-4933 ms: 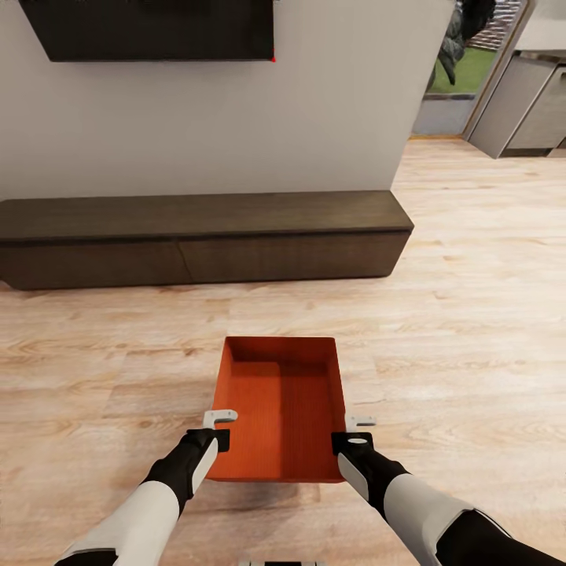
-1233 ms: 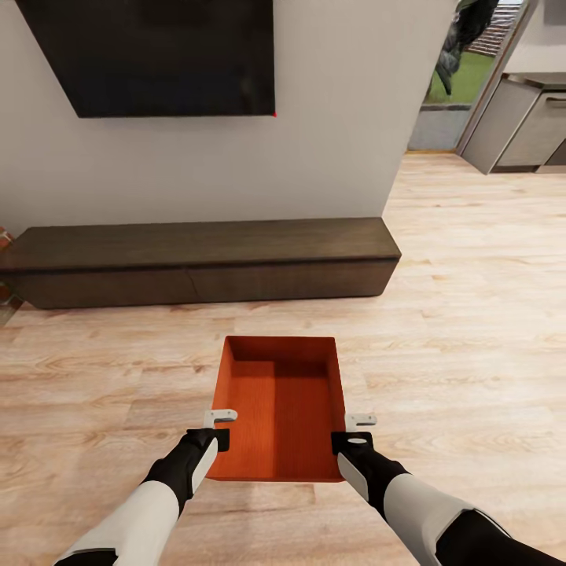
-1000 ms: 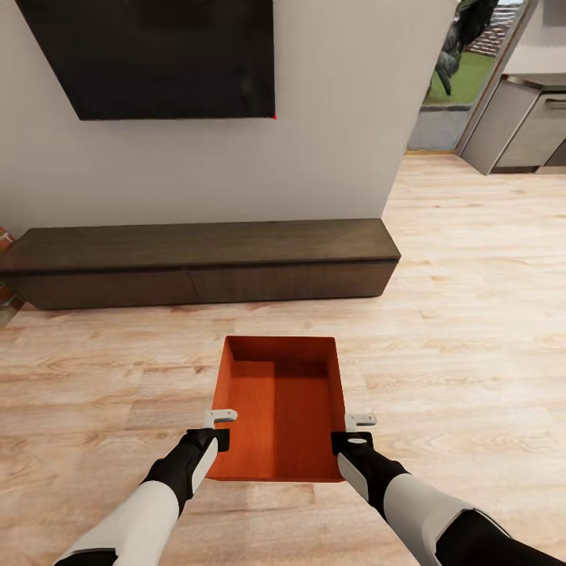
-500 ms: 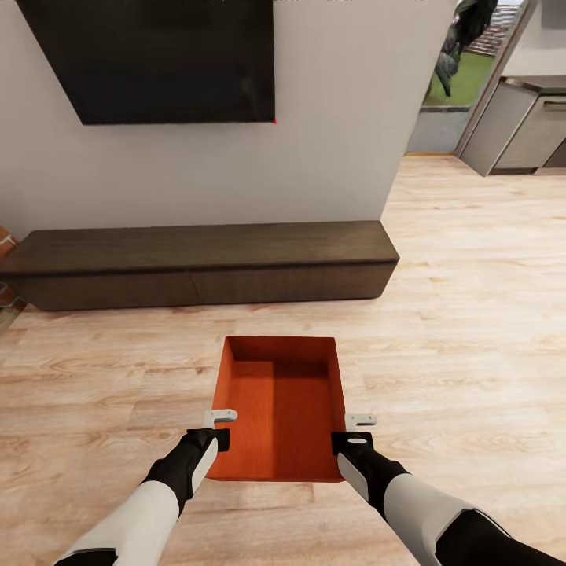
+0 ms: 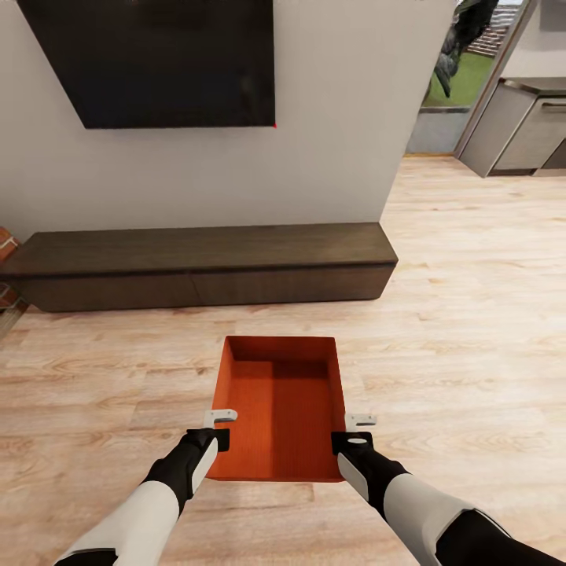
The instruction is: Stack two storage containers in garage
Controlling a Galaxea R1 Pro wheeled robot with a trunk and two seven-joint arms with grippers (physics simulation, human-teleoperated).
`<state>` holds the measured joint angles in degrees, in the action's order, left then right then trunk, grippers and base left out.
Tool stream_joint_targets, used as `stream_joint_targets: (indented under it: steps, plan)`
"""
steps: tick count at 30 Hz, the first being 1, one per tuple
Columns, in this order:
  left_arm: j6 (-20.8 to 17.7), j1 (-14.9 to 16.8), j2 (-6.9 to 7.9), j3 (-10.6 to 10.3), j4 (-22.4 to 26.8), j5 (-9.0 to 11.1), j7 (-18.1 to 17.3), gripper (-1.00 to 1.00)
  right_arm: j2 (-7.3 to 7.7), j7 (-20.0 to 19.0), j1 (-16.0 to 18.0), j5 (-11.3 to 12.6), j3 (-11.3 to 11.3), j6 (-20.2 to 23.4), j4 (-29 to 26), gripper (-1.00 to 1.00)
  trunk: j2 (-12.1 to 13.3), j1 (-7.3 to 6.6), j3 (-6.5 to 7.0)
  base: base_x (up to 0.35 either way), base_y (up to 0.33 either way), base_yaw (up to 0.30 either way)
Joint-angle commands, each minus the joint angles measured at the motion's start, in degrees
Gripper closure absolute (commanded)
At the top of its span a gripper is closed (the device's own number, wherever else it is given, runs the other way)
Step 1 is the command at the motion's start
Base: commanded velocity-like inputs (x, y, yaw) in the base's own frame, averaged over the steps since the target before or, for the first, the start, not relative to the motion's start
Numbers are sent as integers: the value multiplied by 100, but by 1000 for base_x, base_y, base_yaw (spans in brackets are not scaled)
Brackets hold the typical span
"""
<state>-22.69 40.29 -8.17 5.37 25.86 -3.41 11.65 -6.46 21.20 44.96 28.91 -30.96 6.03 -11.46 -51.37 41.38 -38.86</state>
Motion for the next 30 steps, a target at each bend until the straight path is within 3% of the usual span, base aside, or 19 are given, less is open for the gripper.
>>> stream_joint_targets:
  steps: [1, 30]
  plan:
    - [-60, -3, 17, 44, -2, -156, 30, 100, 4, 7, 8, -43, 12, 15, -255, 100, 38, -22, 14, 0, 0, 0]
    - [-68, -3, 9, 47, -2, -160, 30, 100, -25, 51, 12, -43, 44, 16, -252, 100, 1201, -659, 556, 0, 0, 0]
